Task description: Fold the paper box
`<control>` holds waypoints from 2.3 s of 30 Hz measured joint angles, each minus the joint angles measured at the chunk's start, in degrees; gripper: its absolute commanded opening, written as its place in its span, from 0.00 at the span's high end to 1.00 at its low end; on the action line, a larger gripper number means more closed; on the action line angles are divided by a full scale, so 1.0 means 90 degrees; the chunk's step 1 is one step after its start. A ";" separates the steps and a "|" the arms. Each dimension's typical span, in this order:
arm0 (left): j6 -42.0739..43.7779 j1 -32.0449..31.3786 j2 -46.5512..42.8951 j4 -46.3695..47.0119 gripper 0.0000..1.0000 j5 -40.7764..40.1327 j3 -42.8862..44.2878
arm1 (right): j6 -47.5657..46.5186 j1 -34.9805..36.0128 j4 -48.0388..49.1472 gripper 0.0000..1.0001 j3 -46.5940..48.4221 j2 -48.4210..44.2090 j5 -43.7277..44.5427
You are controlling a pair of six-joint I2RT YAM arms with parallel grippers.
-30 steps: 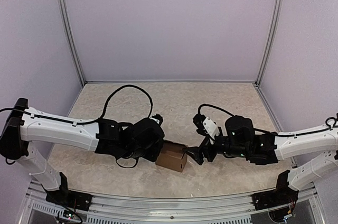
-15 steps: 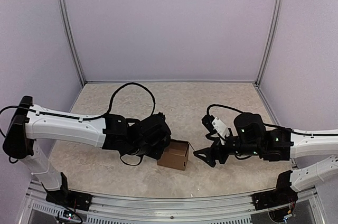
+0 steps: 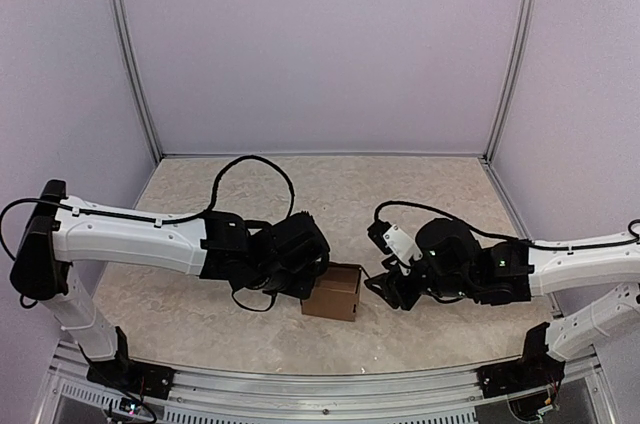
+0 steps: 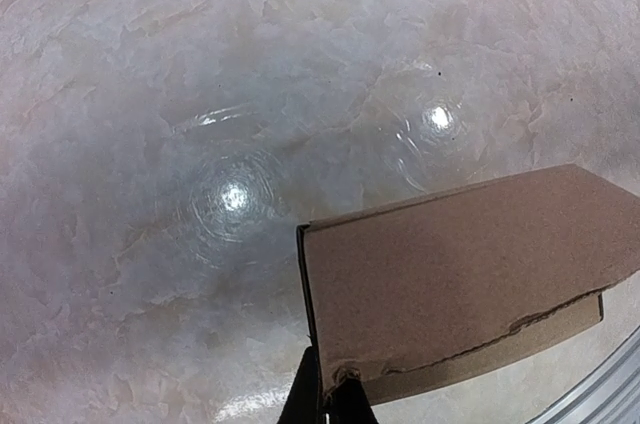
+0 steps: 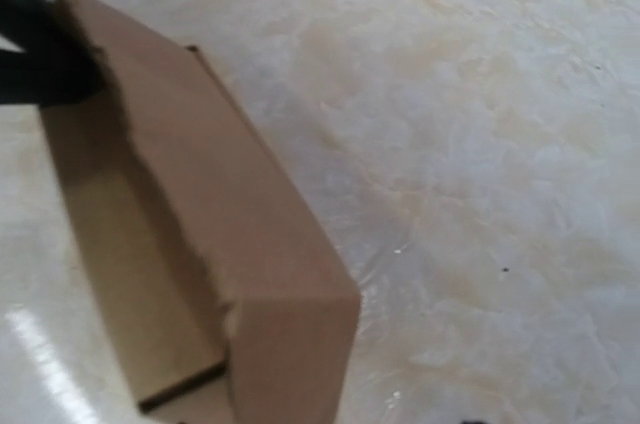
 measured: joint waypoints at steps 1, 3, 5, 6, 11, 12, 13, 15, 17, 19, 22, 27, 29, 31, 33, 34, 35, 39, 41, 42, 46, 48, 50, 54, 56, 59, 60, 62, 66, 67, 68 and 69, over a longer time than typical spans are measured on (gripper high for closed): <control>-0.0019 0.0000 0.0005 -0.0002 1.00 0.0005 0.0007 | -0.0012 0.0024 0.0015 0.48 0.0029 0.0087 0.0095; -0.0056 0.0000 0.0005 -0.0005 1.00 0.0019 0.0007 | -0.0036 0.0080 0.0034 0.55 0.0078 0.0231 0.0262; -0.0107 0.0000 0.0005 -0.0005 1.00 0.0027 0.0007 | -0.0068 0.0126 0.0070 0.62 0.0117 0.0357 0.0403; -0.0136 0.0000 0.0005 -0.0005 1.00 0.0029 0.0007 | -0.0061 0.0148 0.0080 0.66 0.0148 0.0427 0.0469; -0.0209 0.0000 0.0005 -0.0002 1.00 0.0044 0.0007 | -0.0117 0.0240 0.0245 0.80 0.0170 0.0661 0.0682; -0.0223 0.0000 0.0005 -0.0002 1.00 0.0041 0.0007 | -0.0104 0.0260 0.0277 0.84 0.0170 0.0697 0.0702; -0.0238 0.0000 0.0005 -0.0002 1.00 0.0041 0.0007 | -0.0112 0.0272 0.0301 0.87 0.0170 0.0726 0.0724; -0.0267 0.0000 0.0005 -0.0002 1.00 0.0044 0.0007 | -0.0090 0.0301 0.0328 0.91 0.0170 0.0772 0.0772; -0.0287 0.0000 0.0005 0.0005 1.00 0.0044 0.0007 | -0.0053 0.0321 0.0359 0.97 0.0170 0.0801 0.0811; -0.0301 0.0000 0.0007 0.0005 1.00 0.0044 0.0007 | -0.0027 0.0340 0.0413 1.00 0.0170 0.0821 0.0865; -0.0323 -0.0002 0.0007 0.0005 1.00 0.0039 0.0007 | 0.0022 0.0347 0.0444 1.00 0.0175 0.0831 0.0984; -0.0352 -0.0017 0.0032 -0.0027 1.00 -0.0032 0.0034 | 0.0194 0.0355 0.0413 1.00 0.0211 0.0833 0.0998; -0.0372 -0.0046 0.0102 -0.0092 1.00 -0.0131 0.0102 | 0.0338 0.0355 0.0296 1.00 0.0294 0.0833 0.0974; -0.0398 -0.0080 0.0189 -0.0165 1.00 -0.0253 0.0189 | 0.0515 0.0355 0.0197 1.00 0.0372 0.0833 0.0947; -0.0427 -0.0114 0.0272 -0.0228 1.00 -0.0379 0.0260 | 0.0731 0.0355 0.0070 1.00 0.0447 0.0833 0.0908; -0.0435 -0.0129 0.0299 -0.0248 1.00 -0.0430 0.0282 | 0.0843 0.0355 0.0007 1.00 0.0483 0.0831 0.0882; -0.0442 -0.0143 0.0325 -0.0272 1.00 -0.0474 0.0308 | 0.0930 0.0355 -0.0041 1.00 0.0508 0.0831 0.0867; -0.0469 -0.0182 0.0413 -0.0321 1.00 -0.0656 0.0355 | 0.1401 0.0355 -0.0194 1.00 0.0588 0.0797 0.0736; -0.0474 -0.0197 0.0444 -0.0340 1.00 -0.0729 0.0376 | 0.1649 0.0355 -0.0240 1.00 0.0605 0.0777 0.0665; -0.0474 -0.0206 0.0466 -0.0350 1.00 -0.0763 0.0393 | 0.1783 0.0355 -0.0262 1.00 0.0614 0.0770 0.0636; -0.0474 -0.0228 0.0522 -0.0386 1.00 -0.0857 0.0437 | 0.2297 0.0347 -0.0355 1.00 0.0678 0.0753 0.0529; -0.0474 -0.0231 0.0542 -0.0403 1.00 -0.0896 0.0457 | 0.2521 0.0321 -0.0367 1.00 0.0685 0.0733 0.0437; -0.0474 -0.0250 0.0561 -0.0403 1.00 -0.0947 0.0461 | 0.2764 0.0270 -0.0359 1.00 0.0685 0.0714 0.0328; -0.0471 -0.0282 0.0612 -0.0457 1.00 -0.1018 0.0520 | 0.3225 0.0170 -0.0323 1.00 0.0685 0.0699 0.0146; -0.0471 -0.0289 0.0631 -0.0476 1.00 -0.1042 0.0542 | 0.3429 0.0126 -0.0289 1.00 0.0685 0.0699 0.0075; -0.0471 -0.0289 0.0646 -0.0493 1.00 -0.1071 0.0554 | 0.3730 0.0085 -0.0233 1.00 0.0685 0.0699 0.0012; -0.0471 -0.0289 0.0648 -0.0495 1.00 -0.1078 0.0554 | 0.3835 0.0068 -0.0216 1.00 0.0685 0.0699 0.0000; -0.0471 -0.0289 0.0653 -0.0498 1.00 -0.1090 0.0556 | 0.4019 0.0044 -0.0170 1.00 0.0682 0.0699 -0.0034; -0.0471 -0.0289 0.0678 -0.0517 1.00 -0.1120 0.0576 | 0.4386 0.0034 -0.0066 1.00 0.0668 0.0699 -0.0053; -0.0474 -0.0289 0.0687 -0.0539 1.00 -0.1127 0.0595 | 0.4481 0.0034 -0.0044 1.00 0.0668 0.0702 -0.0049; -0.0474 -0.0289 0.0697 -0.0551 1.00 -0.1127 0.0610 | 0.4546 0.0034 -0.0024 1.00 0.0668 0.0702 -0.0044; -0.0474 -0.0289 0.0709 -0.0568 1.00 -0.1129 0.0624 | 0.4653 0.0032 0.0005 1.00 0.0668 0.0704 -0.0024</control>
